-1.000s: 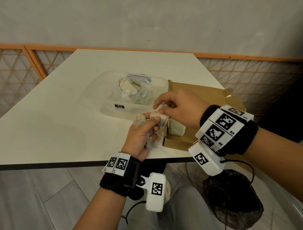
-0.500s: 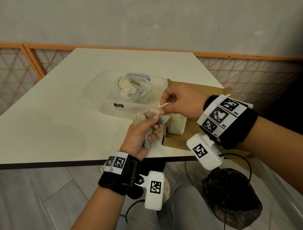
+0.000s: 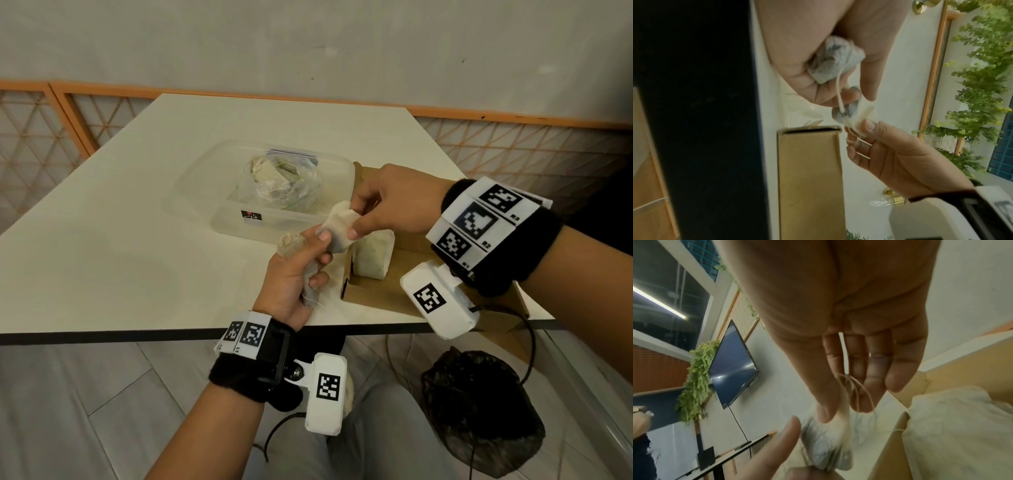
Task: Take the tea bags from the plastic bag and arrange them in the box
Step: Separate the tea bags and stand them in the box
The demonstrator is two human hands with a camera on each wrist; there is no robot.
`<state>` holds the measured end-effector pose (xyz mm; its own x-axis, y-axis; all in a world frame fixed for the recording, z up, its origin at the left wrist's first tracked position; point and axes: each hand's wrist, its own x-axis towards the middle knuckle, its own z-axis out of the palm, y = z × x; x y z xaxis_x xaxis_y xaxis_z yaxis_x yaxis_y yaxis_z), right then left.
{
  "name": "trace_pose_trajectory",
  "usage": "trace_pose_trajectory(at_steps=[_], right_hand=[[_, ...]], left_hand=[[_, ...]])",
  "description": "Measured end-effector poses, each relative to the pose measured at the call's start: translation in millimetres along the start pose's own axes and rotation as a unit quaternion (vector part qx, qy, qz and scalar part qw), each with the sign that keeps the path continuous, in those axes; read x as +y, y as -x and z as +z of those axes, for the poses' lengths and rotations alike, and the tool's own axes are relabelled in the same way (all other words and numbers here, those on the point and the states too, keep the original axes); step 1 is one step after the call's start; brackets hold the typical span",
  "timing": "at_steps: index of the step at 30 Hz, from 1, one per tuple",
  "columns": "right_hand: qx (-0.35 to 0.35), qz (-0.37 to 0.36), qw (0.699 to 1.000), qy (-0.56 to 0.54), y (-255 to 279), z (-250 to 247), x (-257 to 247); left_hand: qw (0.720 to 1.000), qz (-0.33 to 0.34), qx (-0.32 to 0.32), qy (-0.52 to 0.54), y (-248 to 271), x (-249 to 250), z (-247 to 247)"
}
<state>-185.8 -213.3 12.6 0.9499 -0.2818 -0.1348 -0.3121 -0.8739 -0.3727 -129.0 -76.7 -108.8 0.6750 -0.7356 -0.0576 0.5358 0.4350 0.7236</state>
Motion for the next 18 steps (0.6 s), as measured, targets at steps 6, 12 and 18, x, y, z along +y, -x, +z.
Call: trace_pose_trajectory(at_steps=[6,12,18], right_hand=[[-0.017,0.009,0.997,0.072,-4.4,-0.5,-6.9],[0.004,-0.01,1.0,0.006,-1.9,-6.4,-9.0],[0.001,-0.011,1.0,0.011,-2.7,-2.8,-9.0]], left_hand=[[1.0,0.01,0.007,-0.026,-2.1,-2.5,1.0],[1.0,0.01,0.014,-0.021,-2.5,-3.3,-0.6],[1.0,0.001,0.021,0.001,-0.2,-0.6,0.4]])
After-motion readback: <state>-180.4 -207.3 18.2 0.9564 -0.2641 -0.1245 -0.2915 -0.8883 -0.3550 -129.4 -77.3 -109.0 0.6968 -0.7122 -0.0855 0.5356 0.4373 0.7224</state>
